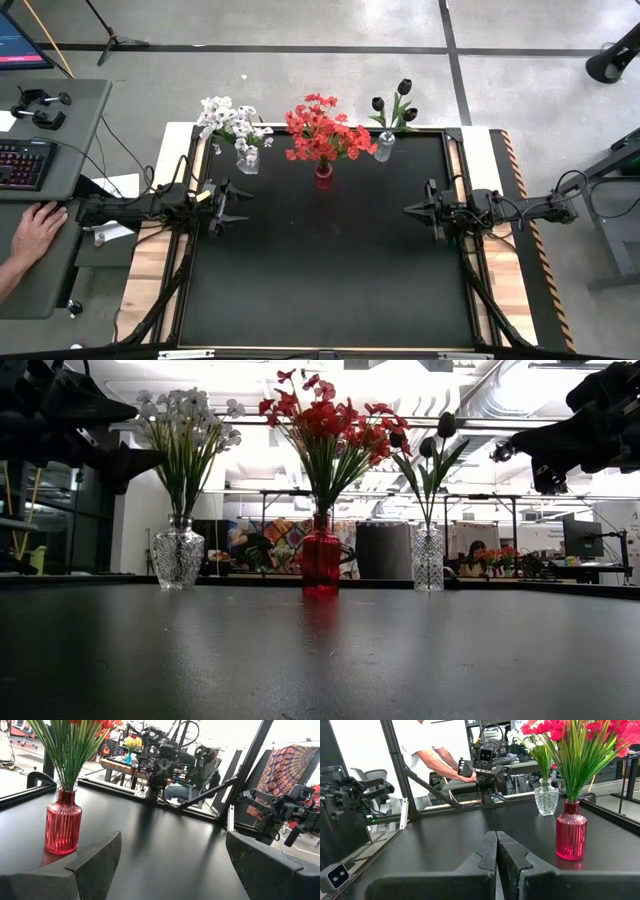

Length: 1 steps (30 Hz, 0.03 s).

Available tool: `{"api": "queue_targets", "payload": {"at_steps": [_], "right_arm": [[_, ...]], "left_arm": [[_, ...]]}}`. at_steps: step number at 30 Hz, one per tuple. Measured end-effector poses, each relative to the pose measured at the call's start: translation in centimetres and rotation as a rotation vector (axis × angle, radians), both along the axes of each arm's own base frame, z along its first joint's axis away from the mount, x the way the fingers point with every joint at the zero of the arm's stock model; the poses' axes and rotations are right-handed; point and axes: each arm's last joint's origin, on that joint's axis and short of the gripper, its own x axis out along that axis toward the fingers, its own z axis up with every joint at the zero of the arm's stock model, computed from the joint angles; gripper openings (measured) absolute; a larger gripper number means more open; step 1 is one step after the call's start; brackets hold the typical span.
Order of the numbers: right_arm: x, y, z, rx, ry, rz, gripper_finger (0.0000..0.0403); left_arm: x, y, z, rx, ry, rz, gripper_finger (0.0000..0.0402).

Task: Sort flowers into vase by color
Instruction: Return to Home Position

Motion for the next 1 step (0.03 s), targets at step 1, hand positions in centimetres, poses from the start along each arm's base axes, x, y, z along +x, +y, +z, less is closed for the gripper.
{"api": "queue_targets", "payload": {"at_steps": [1], "right_arm": [[0.0, 0.0, 0.0, 0.0, 0.0, 0.0, 0.0]], "left_arm": [[0.0, 0.0, 0.0, 0.0, 0.0, 0.0, 0.0346]]}}
